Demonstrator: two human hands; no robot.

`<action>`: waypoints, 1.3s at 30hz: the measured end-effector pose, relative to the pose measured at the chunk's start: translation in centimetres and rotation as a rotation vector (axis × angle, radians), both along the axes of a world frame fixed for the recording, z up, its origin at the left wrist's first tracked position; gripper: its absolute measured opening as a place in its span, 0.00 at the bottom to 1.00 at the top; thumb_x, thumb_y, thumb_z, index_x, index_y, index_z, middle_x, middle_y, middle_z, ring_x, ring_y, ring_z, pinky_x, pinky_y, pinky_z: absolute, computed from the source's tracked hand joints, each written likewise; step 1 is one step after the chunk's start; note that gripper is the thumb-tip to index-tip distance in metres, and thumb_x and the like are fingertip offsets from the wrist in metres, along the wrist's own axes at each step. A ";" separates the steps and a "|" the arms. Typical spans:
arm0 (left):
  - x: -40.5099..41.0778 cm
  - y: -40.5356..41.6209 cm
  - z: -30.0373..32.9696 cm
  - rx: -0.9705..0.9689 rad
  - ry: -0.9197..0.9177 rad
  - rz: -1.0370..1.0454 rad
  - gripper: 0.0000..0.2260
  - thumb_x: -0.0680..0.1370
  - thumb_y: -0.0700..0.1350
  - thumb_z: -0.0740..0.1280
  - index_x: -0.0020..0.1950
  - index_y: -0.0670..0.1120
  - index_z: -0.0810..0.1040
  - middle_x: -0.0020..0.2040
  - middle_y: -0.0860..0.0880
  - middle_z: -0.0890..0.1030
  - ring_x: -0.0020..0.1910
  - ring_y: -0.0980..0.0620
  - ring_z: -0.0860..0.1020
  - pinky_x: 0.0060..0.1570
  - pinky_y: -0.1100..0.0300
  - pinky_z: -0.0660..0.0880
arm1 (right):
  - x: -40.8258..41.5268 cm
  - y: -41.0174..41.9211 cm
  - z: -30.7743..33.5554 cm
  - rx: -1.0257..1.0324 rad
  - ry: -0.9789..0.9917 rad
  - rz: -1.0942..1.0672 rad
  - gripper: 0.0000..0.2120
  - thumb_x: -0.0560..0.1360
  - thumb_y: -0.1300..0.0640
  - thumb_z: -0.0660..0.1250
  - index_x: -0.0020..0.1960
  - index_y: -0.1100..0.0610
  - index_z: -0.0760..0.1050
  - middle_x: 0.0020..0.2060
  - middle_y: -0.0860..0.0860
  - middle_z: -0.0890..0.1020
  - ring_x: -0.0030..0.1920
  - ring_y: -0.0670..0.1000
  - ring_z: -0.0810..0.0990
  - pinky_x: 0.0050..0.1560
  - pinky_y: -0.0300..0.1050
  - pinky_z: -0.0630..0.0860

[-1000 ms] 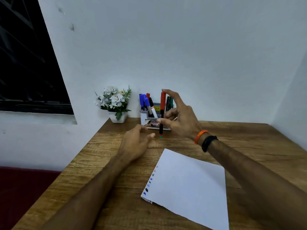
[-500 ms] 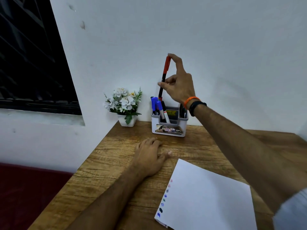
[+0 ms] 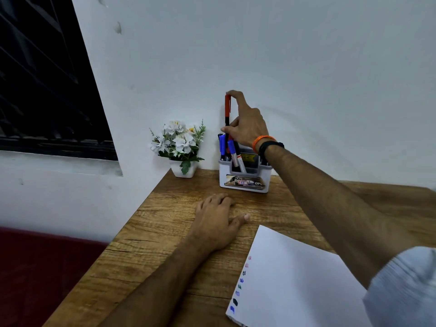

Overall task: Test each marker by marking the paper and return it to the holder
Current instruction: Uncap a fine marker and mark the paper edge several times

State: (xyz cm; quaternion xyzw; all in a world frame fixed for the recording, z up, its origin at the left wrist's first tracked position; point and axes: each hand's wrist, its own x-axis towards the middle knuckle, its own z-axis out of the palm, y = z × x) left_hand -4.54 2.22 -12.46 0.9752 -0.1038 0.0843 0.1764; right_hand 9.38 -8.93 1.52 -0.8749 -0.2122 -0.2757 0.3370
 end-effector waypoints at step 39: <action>-0.3 0.1 0.3 0.008 -0.003 -0.009 0.27 0.77 0.66 0.55 0.71 0.53 0.68 0.74 0.51 0.67 0.73 0.51 0.62 0.72 0.48 0.57 | -3.8 -8.0 -2.3 0.118 0.084 -0.176 0.05 0.72 0.55 0.72 0.47 0.53 0.83 0.39 0.47 0.84 0.43 0.47 0.83 0.48 0.39 0.78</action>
